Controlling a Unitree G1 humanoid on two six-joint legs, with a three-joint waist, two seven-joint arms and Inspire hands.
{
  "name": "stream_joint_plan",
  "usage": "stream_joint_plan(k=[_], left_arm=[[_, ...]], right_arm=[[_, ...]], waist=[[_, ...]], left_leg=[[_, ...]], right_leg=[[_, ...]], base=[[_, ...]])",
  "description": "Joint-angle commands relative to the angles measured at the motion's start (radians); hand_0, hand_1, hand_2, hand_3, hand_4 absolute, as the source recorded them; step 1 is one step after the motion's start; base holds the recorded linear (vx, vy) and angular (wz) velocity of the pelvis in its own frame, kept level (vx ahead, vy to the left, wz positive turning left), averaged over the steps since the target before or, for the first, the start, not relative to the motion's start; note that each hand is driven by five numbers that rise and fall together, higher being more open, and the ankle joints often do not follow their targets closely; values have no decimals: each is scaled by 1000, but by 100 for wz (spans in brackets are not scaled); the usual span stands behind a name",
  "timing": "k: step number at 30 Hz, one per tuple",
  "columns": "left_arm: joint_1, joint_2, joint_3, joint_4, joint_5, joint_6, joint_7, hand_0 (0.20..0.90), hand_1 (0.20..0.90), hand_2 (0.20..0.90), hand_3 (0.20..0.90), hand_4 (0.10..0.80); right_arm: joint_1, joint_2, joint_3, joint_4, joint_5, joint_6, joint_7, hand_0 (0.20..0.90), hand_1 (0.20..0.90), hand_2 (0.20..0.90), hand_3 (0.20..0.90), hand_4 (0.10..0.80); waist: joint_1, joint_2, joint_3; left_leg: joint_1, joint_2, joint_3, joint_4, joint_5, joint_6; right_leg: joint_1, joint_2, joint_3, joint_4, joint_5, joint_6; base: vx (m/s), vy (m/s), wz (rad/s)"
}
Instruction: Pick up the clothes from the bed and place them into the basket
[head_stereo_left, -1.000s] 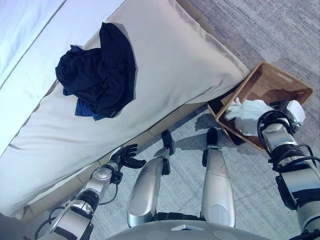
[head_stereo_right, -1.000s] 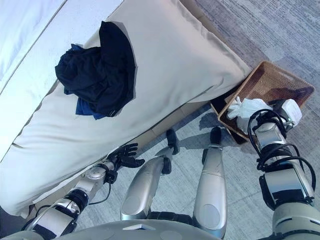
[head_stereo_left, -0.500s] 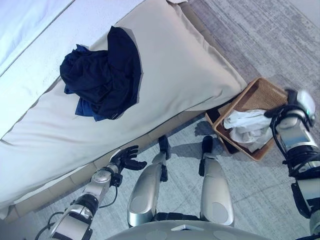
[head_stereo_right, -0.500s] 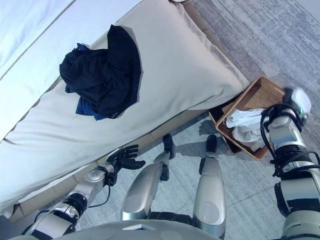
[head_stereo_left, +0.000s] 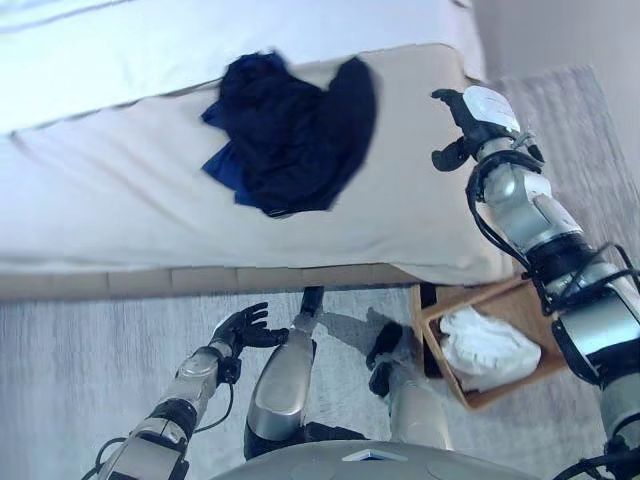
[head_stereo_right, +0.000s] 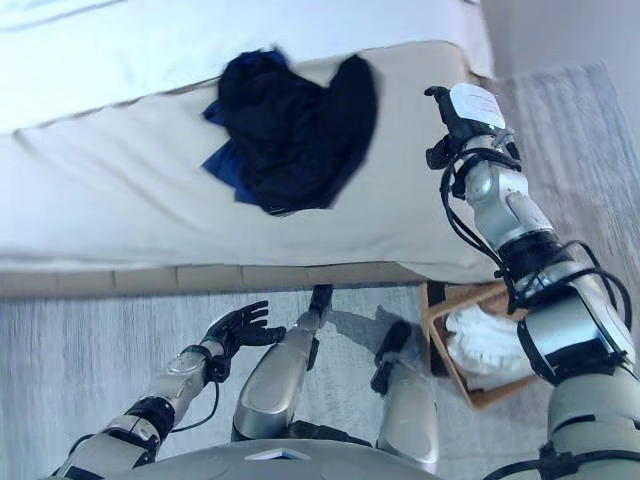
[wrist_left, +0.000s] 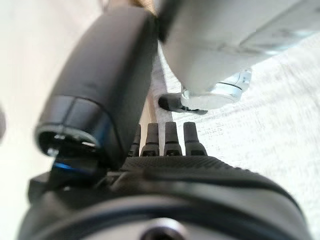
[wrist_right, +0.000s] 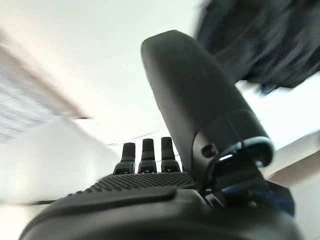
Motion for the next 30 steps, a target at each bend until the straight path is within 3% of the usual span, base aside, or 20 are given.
stream_joint_plan(k=[1, 9, 15, 16, 21, 23, 26, 30], left_arm=[[75, 134, 4, 32, -33, 7, -14, 900, 900, 900, 900, 800], [84, 142, 24, 39, -50, -71, -56, 900, 900, 900, 900, 800], [113, 131, 29, 17, -39, -109, -73, 900, 900, 900, 900, 800], [120, 131, 27, 7, -43, -117, -73, 900, 900, 900, 900, 800], [121, 127, 28, -13, -49, -120, -58, 900, 900, 900, 900, 800], [124, 129, 26, -13, -52, -126, -54, 900, 900, 900, 900, 800], [140, 126, 21, -12, -58, -138, -33, 900, 900, 900, 900, 800], [158, 112, 40, 8, -48, -152, -13, 900, 900, 900, 900, 800]], right_arm=[[-177, 27, 53, 50, -15, 50, -42, 900, 900, 900, 900, 800], [-308, 83, 95, 410, -75, 222, 14, 900, 900, 900, 900, 800], [-325, 95, 97, 488, -139, 302, 87, 900, 900, 900, 900, 800], [-325, 93, 103, 498, -136, 308, 83, 300, 300, 300, 200, 100], [-347, 100, 81, 483, -43, 250, -50, 300, 300, 300, 200, 100], [-365, 99, 66, 451, 40, 184, -157, 300, 300, 300, 200, 100], [-385, 69, 44, 278, 152, 106, -334, 300, 300, 300, 200, 100], [-361, 33, -33, 63, 159, 54, -494, 300, 300, 300, 200, 100]], waist=[[82, -85, -11], [223, -71, 46], [261, -50, 56], [267, -45, 56], [267, -43, 56], [257, -42, 56], [221, -61, 56], [183, -82, 54]], left_leg=[[-71, -74, 29, 108, -158, 73], [-185, -98, -58, 121, -118, 77], [-239, -104, -70, 122, -96, 79], [-253, -106, -72, 122, -90, 79], [-278, -104, -72, 127, -87, 75], [-278, -100, -72, 131, -91, 73], [-246, -83, -67, 110, -96, 68], [-172, -63, -49, 71, -105, 64]], right_leg=[[13, -35, -61, 44, -26, 10], [-28, -71, -171, 140, -55, 9], [-67, -95, -214, 198, -72, 15], [-76, -97, -222, 202, -73, 19], [-92, -97, -226, 214, -76, 24], [-101, -93, -210, 223, -81, 23], [-88, -69, -163, 196, -76, 25], [-39, -53, -120, 158, -68, 31]], base=[[41, 51, 57], [27, 28, 46], [19, 23, 22], [-3, -10, 13], [-7, -19, 2], [-2, -42, -6], [-2, -51, -4], [7, -57, -27]])
